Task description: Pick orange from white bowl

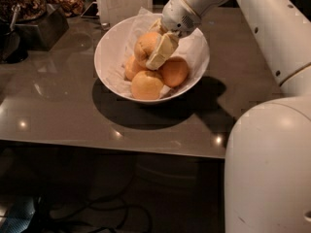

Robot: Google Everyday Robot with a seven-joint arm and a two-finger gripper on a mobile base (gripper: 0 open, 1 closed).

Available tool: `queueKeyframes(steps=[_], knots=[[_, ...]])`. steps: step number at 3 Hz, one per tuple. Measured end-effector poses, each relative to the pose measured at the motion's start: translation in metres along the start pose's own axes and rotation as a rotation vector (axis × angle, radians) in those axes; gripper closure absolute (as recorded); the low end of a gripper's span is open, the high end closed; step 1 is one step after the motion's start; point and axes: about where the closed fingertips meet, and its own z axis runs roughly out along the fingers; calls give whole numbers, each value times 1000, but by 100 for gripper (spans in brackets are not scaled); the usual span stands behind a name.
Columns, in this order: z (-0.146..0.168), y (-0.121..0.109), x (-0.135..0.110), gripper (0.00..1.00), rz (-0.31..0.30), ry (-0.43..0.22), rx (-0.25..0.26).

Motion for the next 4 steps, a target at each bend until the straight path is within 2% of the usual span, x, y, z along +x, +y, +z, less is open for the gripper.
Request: queueKeyframes(steps=[1, 2, 4], knots=[[-24, 21, -3, 100, -2, -8, 66], [-51, 65, -8, 100, -3, -33, 152], [-75, 143, -10, 100, 12, -49, 286]])
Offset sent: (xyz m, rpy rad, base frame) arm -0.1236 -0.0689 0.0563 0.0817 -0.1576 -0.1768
